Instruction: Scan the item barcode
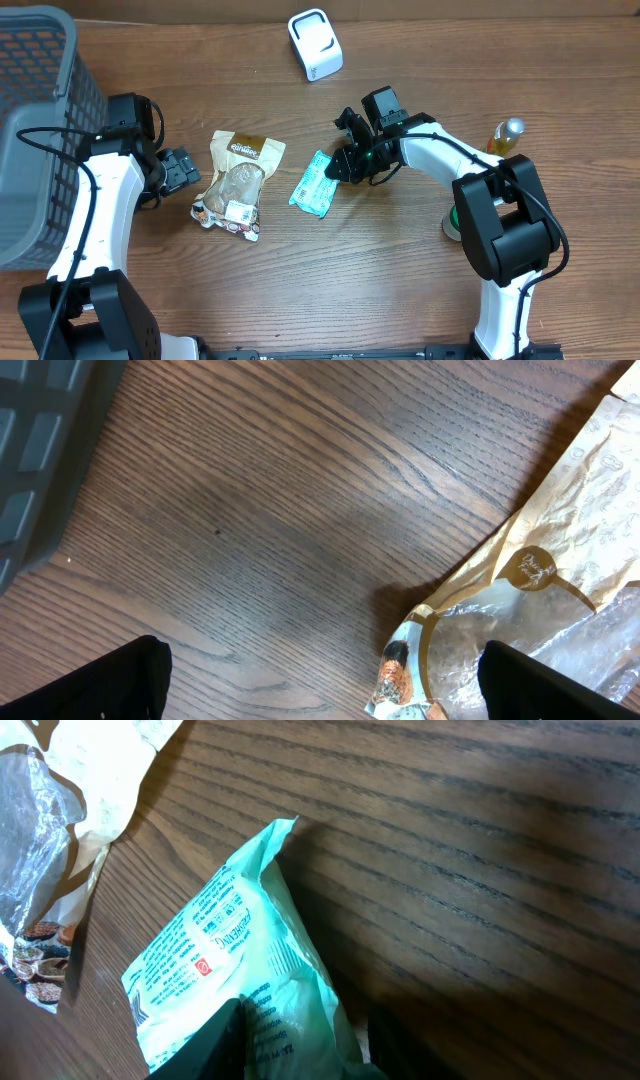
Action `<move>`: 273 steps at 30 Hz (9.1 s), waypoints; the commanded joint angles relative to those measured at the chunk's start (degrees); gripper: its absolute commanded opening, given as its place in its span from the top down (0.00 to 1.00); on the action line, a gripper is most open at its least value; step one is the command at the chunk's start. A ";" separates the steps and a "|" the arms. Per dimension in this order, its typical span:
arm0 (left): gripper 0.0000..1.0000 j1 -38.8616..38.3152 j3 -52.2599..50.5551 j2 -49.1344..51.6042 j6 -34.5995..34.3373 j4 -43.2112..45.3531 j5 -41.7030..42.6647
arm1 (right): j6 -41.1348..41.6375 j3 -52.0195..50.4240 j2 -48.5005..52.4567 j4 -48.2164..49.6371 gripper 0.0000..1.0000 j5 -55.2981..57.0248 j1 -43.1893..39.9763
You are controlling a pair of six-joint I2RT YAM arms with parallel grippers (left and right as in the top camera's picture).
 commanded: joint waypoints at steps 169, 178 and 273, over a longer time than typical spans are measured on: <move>0.00 0.26 -0.13 -1.03 -0.74 0.04 -0.33 | -53.18 18.73 12.20 45.86 0.96 39.56 7.98; 0.00 0.26 -0.13 -1.03 -0.74 0.04 -0.33 | -47.32 18.73 12.20 44.35 0.96 38.71 8.00; 0.00 0.26 -0.13 -1.03 -0.74 0.04 -0.33 | 32.44 -10.58 -13.79 -14.56 0.87 27.17 5.86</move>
